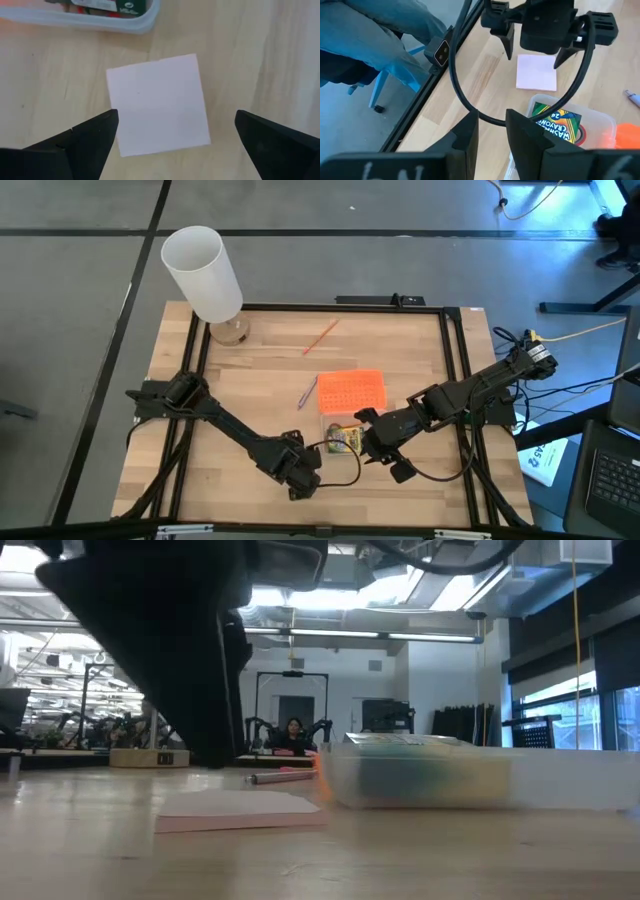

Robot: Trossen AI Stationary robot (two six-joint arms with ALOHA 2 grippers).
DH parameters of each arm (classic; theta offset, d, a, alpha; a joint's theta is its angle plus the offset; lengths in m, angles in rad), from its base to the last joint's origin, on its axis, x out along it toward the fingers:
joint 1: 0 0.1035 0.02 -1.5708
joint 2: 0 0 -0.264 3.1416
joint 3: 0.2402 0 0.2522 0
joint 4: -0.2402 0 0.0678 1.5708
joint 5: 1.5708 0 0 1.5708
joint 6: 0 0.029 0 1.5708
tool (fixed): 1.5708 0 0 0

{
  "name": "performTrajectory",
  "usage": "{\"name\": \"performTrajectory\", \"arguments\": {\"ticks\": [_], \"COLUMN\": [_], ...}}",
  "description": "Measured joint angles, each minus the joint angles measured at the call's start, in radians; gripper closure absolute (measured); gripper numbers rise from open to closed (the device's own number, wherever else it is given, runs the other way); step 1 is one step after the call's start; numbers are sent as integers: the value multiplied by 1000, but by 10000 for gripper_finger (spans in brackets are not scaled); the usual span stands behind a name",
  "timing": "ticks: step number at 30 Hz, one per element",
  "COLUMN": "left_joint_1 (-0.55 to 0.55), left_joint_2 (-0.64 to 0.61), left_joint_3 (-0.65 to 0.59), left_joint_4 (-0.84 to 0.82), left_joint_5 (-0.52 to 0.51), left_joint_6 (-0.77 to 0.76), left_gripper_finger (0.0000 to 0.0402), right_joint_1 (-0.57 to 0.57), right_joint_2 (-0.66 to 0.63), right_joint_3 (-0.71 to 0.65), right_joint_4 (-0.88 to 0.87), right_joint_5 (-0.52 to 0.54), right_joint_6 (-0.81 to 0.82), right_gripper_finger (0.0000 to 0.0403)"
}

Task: Pack school essentials
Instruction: Put the pink sticky notes into the orange supply box

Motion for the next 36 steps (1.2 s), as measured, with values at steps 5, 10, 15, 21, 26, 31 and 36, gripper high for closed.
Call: {"name": "performTrajectory", "arguments": {"ticks": [5,10,15,21,26,31,36], "left_joint_1": [-3,-3,-3,-3,-2,2,26], "left_joint_2": [-2,-2,-3,-3,-3,-4,-5], "left_joint_3": [1,2,3,4,4,5,5], "left_joint_4": [3,1,1,1,-4,-4,-4], "left_joint_5": [36,38,38,38,33,30,34], "left_joint_6": [0,-1,-2,-3,-3,2,17], "left_gripper_finger": [6,7,7,7,7,7,7], "right_joint_1": [0,0,-1,-9,-7,-5,-6], "right_joint_2": [0,0,0,0,0,0,0], "right_joint_3": [0,0,1,1,1,0,0], "right_joint_4": [0,1,55,29,-17,-27,-19], "right_joint_5": [0,0,4,236,455,438,439], "right_joint_6": [0,0,-26,-19,84,91,79], "right_gripper_finger": [302,302,302,302,302,302,302]}}
